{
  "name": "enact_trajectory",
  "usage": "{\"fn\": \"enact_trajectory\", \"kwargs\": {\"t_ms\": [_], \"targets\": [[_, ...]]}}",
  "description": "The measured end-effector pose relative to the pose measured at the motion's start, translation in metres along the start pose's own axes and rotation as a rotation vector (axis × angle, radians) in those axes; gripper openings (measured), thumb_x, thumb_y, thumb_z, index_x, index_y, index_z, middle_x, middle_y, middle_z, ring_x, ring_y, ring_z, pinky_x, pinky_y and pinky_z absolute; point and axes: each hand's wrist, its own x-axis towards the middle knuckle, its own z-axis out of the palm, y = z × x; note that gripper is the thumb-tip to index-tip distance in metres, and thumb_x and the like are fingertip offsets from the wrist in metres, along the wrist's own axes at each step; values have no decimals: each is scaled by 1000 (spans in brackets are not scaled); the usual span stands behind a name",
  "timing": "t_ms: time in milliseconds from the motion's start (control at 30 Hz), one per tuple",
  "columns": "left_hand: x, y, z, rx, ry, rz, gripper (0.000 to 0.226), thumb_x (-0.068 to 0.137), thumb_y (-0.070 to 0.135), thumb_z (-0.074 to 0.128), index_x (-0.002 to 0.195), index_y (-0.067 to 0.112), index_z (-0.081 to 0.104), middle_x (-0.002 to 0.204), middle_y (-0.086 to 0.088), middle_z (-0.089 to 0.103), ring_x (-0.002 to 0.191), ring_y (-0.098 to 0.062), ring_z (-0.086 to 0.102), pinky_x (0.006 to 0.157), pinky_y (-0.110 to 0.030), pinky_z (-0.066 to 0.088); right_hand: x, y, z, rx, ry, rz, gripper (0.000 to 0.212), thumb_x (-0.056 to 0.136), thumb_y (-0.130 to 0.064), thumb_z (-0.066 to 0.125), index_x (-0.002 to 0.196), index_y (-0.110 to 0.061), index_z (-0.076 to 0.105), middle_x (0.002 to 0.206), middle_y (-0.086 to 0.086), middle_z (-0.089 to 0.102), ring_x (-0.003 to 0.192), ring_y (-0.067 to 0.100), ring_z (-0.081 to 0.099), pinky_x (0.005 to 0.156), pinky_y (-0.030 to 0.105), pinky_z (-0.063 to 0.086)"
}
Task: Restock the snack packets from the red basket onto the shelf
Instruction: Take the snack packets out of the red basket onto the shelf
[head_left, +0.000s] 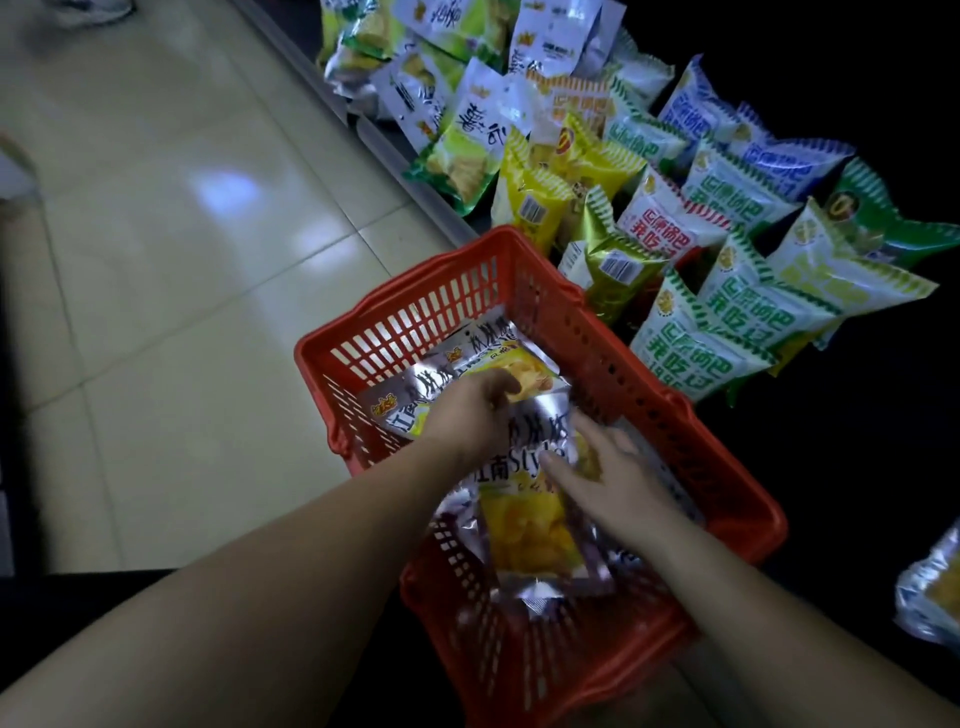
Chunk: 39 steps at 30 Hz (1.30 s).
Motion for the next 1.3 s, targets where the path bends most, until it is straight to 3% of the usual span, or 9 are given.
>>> {"fn": "enact_trajectory", "kwargs": {"t_ms": [167,333,500,633,733,800,900,1167,1300], "targets": [[14,-12,-2,-38,217,-76,62,89,30,75,145,32,50,148,0,47,133,-22,47,109,-42,45,23,0,9,-140,-14,45,111,82,-68,65,158,-41,-10,165,-1,26,145,27,36,108,47,42],[4,-53,18,76,96,-491,99,76,55,76,157,38,21,168,-14,-1,154,-43,4,125,-56,17,40,-5,23,-346,96,17,83,97,-53,53,158,-44,-3,152,10,41,129,34,50,94,44,50],[5,-73,36,-395,-12,-540,106,68,54,79,148,62,10,158,-5,32,122,-35,64,86,-50,61,50,-3,33,-362,44,6,61,98,-62,39,151,-59,11,160,11,30,140,36,39,104,50,45],[-3,-62,39,-573,-83,-437,87,95,18,69,158,46,16,149,6,38,74,-15,73,56,-29,61,50,-1,29,-375,-100,115,85,74,-91,41,148,-66,6,168,14,7,152,38,19,116,56,31],[-11,-55,40,-461,-101,-354,88,92,33,71,155,54,15,167,4,21,114,-25,68,83,-39,64,47,-3,19,-341,-173,161,94,65,-96,45,146,-70,5,168,16,5,154,37,9,119,57,25],[-13,-53,40,-307,-153,-354,87,90,49,66,153,60,7,172,4,-3,151,-41,27,115,-56,41,45,-4,15,-316,-220,178,98,61,-97,49,145,-71,7,168,14,6,154,36,11,119,55,26],[-25,-47,37,-297,-231,-351,85,95,55,62,156,57,3,169,2,-20,156,-36,-4,121,-53,24,43,-3,13,-243,-277,189,109,49,-94,60,142,-75,7,168,8,5,154,33,10,120,52,25],[-40,-33,31,-29,-97,-148,100,90,51,70,150,64,-9,170,-14,9,147,-37,38,112,-42,41,21,7,9,-196,-175,48,94,73,-66,76,146,-67,18,151,9,32,139,28,44,111,33,40],[-44,-25,20,-29,41,-110,93,94,38,69,154,61,2,165,-6,31,139,-29,49,107,-39,45,14,-2,9,-87,-121,-47,98,72,-57,81,148,-66,20,133,5,41,126,23,51,102,30,43]]}}
